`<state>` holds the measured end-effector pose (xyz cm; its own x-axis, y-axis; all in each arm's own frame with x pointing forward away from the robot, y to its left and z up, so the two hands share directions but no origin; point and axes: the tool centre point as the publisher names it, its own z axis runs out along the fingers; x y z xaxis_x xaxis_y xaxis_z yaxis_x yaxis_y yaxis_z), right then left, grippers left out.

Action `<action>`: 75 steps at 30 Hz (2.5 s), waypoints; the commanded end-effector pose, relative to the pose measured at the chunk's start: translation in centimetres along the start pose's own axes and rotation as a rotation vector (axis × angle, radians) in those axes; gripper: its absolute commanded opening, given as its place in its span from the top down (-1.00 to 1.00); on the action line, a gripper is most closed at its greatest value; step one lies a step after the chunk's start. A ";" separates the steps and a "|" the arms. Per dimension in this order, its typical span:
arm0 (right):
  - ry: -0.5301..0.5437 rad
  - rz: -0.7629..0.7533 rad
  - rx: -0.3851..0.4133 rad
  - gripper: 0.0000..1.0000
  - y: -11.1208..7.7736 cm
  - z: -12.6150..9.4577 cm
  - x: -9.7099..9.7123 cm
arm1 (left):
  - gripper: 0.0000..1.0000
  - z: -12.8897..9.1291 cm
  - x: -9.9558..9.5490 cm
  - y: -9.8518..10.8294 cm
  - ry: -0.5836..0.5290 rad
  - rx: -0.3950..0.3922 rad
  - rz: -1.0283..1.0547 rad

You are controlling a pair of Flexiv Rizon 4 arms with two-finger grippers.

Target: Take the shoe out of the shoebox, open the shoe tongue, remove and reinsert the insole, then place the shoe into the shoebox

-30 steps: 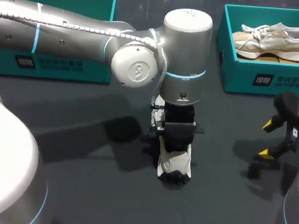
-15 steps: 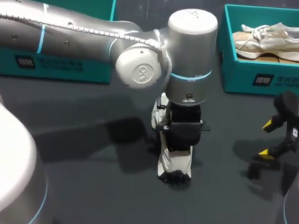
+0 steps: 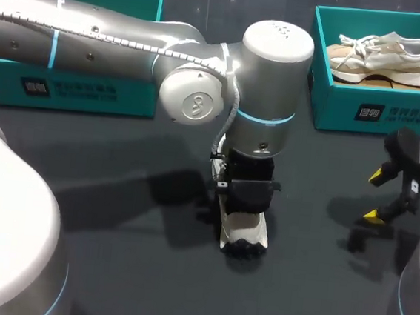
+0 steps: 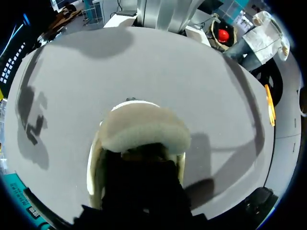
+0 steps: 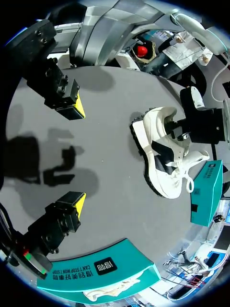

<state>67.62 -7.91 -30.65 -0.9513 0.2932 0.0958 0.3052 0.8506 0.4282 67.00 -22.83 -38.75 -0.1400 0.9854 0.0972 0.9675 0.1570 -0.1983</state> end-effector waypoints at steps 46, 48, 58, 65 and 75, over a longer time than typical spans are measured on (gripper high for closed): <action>-0.003 0.001 0.002 -1.00 0.0 0.0 0.2 | 1.00 1.6 -2.6 1.0 -0.010 0.043 -0.020; -0.003 0.001 0.002 -1.00 0.0 0.0 0.2 | 1.00 0.1 -2.7 0.6 -0.048 0.041 -0.030; -0.003 0.001 0.002 -1.00 0.0 0.0 0.2 | 1.00 -1.5 -3.9 -3.1 -0.060 0.199 0.057; -0.003 0.001 0.002 -1.00 0.0 0.0 0.2 | 1.00 0.8 -3.6 -3.5 -0.005 0.246 0.049; -0.003 0.001 0.002 -1.00 0.0 0.0 0.2 | 1.00 3.7 -3.1 -1.1 0.031 0.172 -0.044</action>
<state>67.61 -7.90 -30.65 -0.9513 0.2932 0.0957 0.3052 0.8505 0.4283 64.77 -25.80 -40.42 -0.1654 0.9769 0.1352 0.9030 0.2051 -0.3776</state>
